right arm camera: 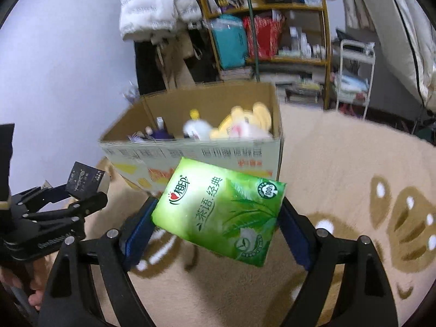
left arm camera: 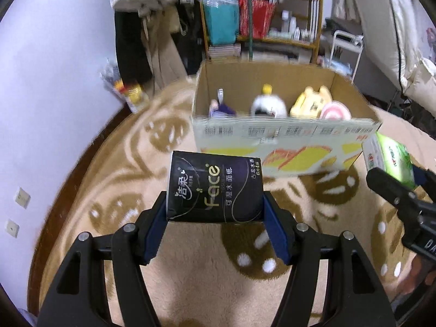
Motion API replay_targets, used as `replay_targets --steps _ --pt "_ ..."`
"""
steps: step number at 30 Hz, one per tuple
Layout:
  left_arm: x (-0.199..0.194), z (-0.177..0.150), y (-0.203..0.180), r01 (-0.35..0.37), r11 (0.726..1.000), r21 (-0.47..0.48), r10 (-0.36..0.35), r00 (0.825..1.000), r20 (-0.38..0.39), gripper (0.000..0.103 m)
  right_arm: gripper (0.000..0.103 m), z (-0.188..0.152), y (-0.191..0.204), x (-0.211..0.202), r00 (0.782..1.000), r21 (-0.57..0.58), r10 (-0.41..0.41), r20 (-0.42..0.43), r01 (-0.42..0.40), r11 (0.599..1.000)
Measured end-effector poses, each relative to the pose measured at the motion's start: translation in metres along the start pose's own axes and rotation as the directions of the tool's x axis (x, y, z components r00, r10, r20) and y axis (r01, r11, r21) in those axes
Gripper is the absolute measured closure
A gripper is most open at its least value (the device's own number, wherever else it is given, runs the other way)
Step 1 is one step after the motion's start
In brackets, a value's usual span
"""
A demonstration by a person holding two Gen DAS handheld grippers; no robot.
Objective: Organize soft objects
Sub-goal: 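Lift both tissue packs and carry them over the box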
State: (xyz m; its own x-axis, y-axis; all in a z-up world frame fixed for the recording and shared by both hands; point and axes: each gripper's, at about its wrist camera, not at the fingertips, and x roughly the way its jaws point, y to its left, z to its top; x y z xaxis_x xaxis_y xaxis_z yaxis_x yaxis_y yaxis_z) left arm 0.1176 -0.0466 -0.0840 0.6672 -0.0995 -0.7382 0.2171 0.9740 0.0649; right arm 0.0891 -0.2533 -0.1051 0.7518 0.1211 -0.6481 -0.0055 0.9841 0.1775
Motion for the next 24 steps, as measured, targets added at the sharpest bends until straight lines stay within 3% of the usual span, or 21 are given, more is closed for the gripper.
replay_targets --steps 4,11,24 --pt "-0.018 0.006 0.001 -0.028 1.000 0.015 0.026 0.996 0.087 0.038 0.013 0.008 0.012 -0.024 0.998 -0.003 0.010 0.066 -0.010 1.000" --pt "-0.032 0.026 0.006 -0.017 1.000 0.004 0.016 0.987 0.163 0.038 0.013 0.034 0.020 -0.048 0.987 -0.034 0.023 0.160 -0.018 0.999" --pt "-0.013 0.076 -0.005 0.003 0.998 0.060 -0.017 0.973 0.232 0.038 0.013 0.078 0.026 -0.012 0.985 -0.092 0.033 0.171 -0.018 0.996"
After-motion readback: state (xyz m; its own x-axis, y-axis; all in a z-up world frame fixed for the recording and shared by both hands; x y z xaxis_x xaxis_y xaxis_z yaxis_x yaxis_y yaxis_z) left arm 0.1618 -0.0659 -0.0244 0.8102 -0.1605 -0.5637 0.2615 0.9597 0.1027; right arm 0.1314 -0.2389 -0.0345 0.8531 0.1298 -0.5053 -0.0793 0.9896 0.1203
